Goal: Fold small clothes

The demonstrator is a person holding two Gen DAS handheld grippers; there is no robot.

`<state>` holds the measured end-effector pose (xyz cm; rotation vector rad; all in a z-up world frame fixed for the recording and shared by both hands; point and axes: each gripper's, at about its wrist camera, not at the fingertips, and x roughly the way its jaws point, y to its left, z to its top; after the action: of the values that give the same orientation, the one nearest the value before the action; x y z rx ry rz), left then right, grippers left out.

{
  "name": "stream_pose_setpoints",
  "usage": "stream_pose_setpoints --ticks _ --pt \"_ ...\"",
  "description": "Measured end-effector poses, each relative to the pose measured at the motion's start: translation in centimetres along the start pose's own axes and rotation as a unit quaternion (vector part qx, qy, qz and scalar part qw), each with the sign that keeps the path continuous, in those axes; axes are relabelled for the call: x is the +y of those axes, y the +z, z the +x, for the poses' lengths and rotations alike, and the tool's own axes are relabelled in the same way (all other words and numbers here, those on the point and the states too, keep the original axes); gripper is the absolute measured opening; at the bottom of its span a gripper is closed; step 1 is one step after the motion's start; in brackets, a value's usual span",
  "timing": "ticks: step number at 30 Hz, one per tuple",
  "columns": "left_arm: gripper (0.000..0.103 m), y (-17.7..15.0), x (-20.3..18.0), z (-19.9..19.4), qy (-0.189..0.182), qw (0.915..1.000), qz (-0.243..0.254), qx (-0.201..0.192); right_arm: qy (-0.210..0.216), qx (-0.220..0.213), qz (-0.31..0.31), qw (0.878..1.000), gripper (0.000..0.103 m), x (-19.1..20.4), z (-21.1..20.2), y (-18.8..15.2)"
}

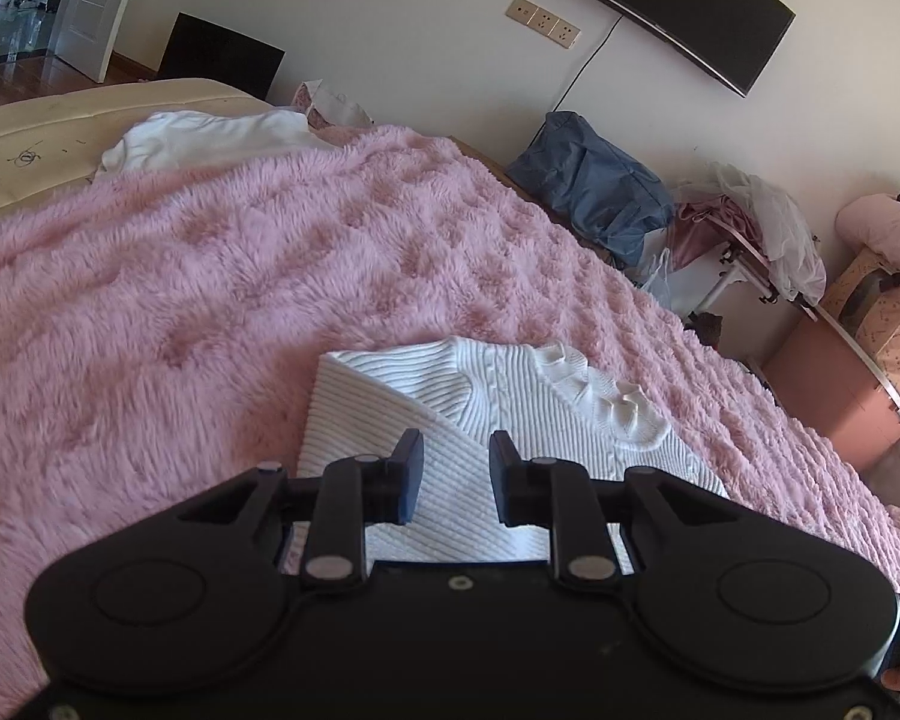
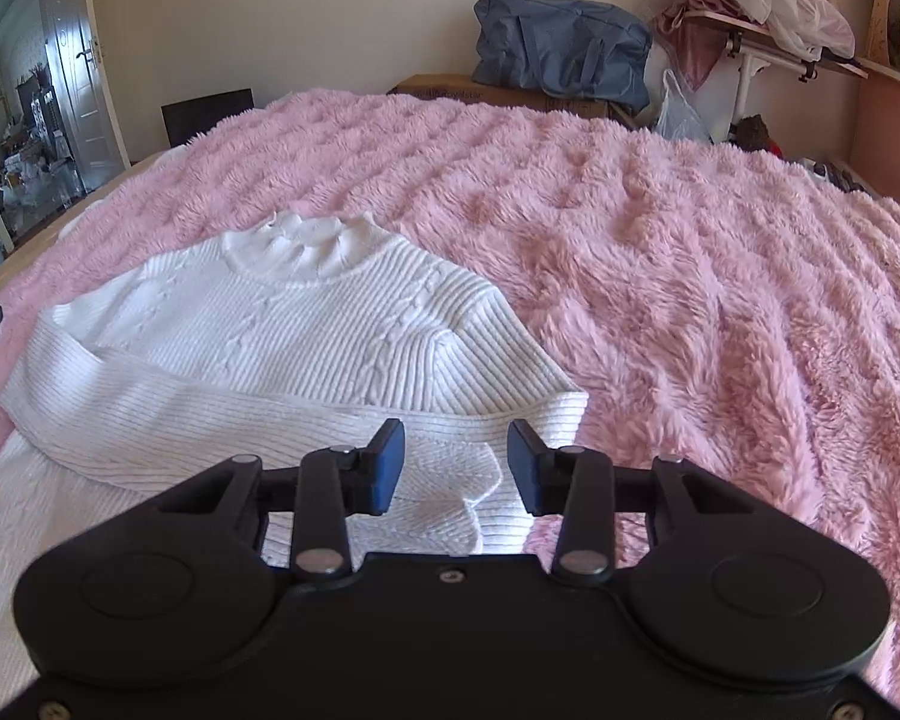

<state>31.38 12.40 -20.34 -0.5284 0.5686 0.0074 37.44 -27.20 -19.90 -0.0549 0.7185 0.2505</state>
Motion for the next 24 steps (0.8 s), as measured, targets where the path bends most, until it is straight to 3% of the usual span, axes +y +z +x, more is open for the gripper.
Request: stream_pose_setpoints --ticks 9,12,24 --pt "0.023 -0.8 -0.6 1.4 0.01 0.9998 0.004 0.016 0.005 0.023 -0.01 1.0 0.04 0.4 2.4 -0.4" --pt "0.024 -0.9 -0.8 1.8 0.011 0.9998 0.005 0.019 0.019 0.022 -0.007 1.0 0.011 0.5 2.2 -0.3" --pt "0.03 0.2 -1.6 2.1 0.02 0.9997 0.011 0.004 -0.019 -0.042 -0.007 0.999 0.01 -0.7 -0.8 1.9"
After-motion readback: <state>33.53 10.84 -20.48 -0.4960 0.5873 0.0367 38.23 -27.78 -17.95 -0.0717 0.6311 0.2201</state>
